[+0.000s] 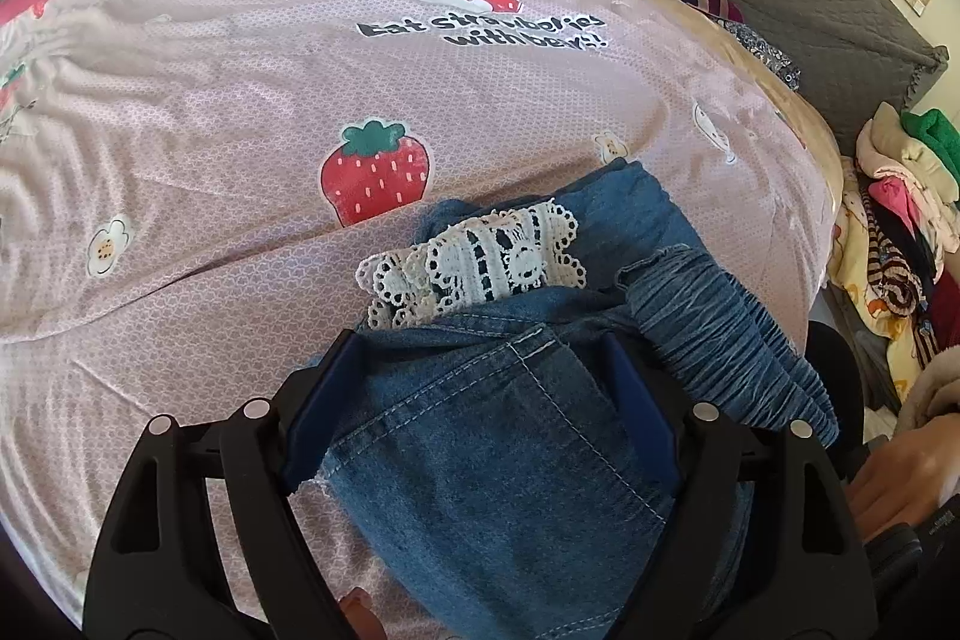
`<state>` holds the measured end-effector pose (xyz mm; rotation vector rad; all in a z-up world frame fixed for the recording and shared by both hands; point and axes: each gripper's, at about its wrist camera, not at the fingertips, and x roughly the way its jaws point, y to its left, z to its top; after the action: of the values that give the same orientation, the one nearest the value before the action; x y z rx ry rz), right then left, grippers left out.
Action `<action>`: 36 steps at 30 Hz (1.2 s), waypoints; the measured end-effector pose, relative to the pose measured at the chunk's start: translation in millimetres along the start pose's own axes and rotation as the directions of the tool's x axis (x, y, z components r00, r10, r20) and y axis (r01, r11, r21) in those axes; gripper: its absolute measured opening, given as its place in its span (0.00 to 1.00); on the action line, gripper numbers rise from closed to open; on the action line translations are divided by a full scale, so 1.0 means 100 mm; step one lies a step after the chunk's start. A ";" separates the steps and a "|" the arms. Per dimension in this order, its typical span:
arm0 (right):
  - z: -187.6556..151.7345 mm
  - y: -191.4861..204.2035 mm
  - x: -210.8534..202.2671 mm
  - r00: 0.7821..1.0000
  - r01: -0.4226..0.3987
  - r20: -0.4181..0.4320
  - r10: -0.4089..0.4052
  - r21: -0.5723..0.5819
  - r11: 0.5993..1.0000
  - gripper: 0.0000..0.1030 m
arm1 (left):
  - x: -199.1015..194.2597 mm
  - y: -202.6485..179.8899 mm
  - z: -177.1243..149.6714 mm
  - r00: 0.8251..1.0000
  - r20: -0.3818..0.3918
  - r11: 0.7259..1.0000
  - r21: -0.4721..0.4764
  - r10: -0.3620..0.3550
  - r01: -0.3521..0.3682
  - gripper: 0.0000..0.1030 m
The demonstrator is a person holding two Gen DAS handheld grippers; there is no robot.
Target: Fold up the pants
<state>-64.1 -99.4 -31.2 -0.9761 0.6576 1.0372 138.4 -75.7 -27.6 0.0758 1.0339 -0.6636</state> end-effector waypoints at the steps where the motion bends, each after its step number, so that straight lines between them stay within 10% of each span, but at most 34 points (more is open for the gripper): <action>1: 0.02 -0.01 -0.02 1.000 -0.016 0.012 0.016 0.027 1.000 0.09 | 0.00 -0.01 0.00 1.000 0.000 1.000 0.001 0.005 -0.005 0.72; 13: -0.20 -0.11 -0.54 0.969 -0.180 0.222 0.108 0.337 0.924 0.11 | -0.13 -0.11 -0.03 0.998 0.038 0.999 0.015 0.044 -0.045 0.75; 15: -0.27 -0.22 -0.71 0.959 -0.182 0.274 0.069 0.412 0.893 0.33 | -0.20 -0.15 -0.06 0.997 0.057 0.998 0.021 0.050 -0.051 0.76; 20: -0.50 -0.50 -1.08 0.927 -0.171 0.370 -0.065 0.571 0.803 0.51 | -0.44 -0.28 -0.16 0.991 0.121 0.997 0.041 0.058 -0.064 0.78; 27: -0.85 -0.94 -1.32 0.927 -0.020 0.244 -0.285 0.792 0.611 0.70 | -0.79 -0.26 -0.36 0.970 0.210 0.992 0.003 0.125 -0.128 0.87; 36: -1.13 -1.41 -1.03 0.953 -0.052 0.163 -0.257 0.919 0.392 0.92 | -0.62 -0.03 -0.69 0.985 0.132 0.988 -0.119 0.113 -0.097 0.90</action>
<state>24.8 -267.1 53.0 0.1527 0.7719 0.4968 62.6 -23.7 -12.5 -0.0137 0.9247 -0.5062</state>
